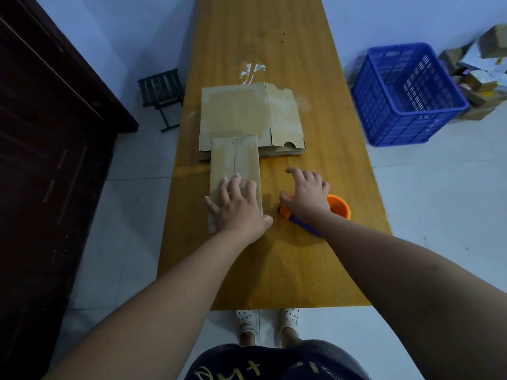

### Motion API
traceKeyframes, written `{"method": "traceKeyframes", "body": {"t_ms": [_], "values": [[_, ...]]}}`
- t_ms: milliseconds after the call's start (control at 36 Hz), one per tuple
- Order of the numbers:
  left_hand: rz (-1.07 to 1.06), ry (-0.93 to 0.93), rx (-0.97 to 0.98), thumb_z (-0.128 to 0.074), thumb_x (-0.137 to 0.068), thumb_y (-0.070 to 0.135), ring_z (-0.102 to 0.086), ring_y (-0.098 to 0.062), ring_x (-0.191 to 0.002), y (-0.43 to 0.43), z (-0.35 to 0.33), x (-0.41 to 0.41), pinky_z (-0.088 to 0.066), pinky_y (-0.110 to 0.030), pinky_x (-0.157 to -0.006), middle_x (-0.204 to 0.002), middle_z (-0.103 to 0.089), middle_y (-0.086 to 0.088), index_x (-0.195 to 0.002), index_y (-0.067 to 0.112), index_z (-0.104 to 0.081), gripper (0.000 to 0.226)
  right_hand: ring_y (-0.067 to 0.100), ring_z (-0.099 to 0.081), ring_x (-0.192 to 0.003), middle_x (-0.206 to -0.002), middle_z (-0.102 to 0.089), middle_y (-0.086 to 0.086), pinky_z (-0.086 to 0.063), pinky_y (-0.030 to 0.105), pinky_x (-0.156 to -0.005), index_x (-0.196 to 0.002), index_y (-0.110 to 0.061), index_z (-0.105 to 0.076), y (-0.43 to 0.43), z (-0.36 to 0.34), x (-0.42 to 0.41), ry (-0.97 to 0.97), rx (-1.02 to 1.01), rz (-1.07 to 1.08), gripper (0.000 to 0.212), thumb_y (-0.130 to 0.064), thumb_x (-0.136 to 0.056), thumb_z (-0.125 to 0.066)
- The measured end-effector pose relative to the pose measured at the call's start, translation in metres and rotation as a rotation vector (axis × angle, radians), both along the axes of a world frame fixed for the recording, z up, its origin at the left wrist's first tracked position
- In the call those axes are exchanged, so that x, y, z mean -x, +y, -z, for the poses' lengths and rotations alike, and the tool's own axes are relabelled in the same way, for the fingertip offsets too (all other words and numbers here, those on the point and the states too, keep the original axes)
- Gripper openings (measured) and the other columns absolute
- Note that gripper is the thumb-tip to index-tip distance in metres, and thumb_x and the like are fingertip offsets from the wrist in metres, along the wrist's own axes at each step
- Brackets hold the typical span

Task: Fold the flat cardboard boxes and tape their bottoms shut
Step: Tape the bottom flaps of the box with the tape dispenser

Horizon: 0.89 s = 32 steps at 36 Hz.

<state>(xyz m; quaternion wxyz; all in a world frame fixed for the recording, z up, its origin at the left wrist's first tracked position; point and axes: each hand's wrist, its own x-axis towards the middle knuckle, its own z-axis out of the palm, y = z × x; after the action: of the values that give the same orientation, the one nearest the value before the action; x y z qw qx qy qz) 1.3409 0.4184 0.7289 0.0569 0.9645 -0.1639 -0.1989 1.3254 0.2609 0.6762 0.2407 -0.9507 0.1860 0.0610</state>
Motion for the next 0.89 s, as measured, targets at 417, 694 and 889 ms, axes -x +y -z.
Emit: {"method": "traceKeyframes", "body": {"t_ms": [417, 694, 889], "values": [[-0.036, 0.180, 0.506, -0.041, -0.102, 0.022, -0.001, -0.015, -0.147, 0.051, -0.010, -0.024, -0.009, -0.044, -0.117, -0.159, -0.016, 0.008, -0.136, 0.028, -0.049, 0.036, 0.031, -0.050, -0.125, -0.141, -0.051, 0.009, -0.046, 0.043, -0.098, -0.133, -0.018, -0.057, 0.029, -0.032, 0.025, -0.306, 0.041, -0.501, 0.044, -0.025, -0.093, -0.039], [0.120, 0.021, 0.469, -0.043, -0.100, 0.013, -0.033, -0.014, -0.138, 0.098, -0.007, -0.012, -0.020, -0.020, -0.105, -0.149, -0.040, 0.007, -0.130, 0.020, -0.059, 0.034, 0.023, -0.043, -0.136, -0.144, -0.050, 0.006, -0.044, 0.040, -0.106, -0.138, -0.014, -0.051, 0.025, -0.040, 0.045, -0.272, 0.137, -0.709, 0.048, -0.017, -0.090, -0.060], [0.169, 0.023, 0.392, -0.036, -0.100, 0.000, -0.027, -0.019, -0.142, 0.111, 0.001, -0.006, -0.021, -0.026, -0.113, -0.155, -0.029, 0.003, -0.142, 0.022, -0.044, 0.048, 0.022, -0.041, -0.138, -0.146, -0.047, 0.005, -0.027, 0.028, -0.108, -0.139, -0.014, -0.050, 0.029, -0.037, 0.042, -0.261, 0.161, -0.732, 0.044, -0.019, -0.096, -0.056]]}}
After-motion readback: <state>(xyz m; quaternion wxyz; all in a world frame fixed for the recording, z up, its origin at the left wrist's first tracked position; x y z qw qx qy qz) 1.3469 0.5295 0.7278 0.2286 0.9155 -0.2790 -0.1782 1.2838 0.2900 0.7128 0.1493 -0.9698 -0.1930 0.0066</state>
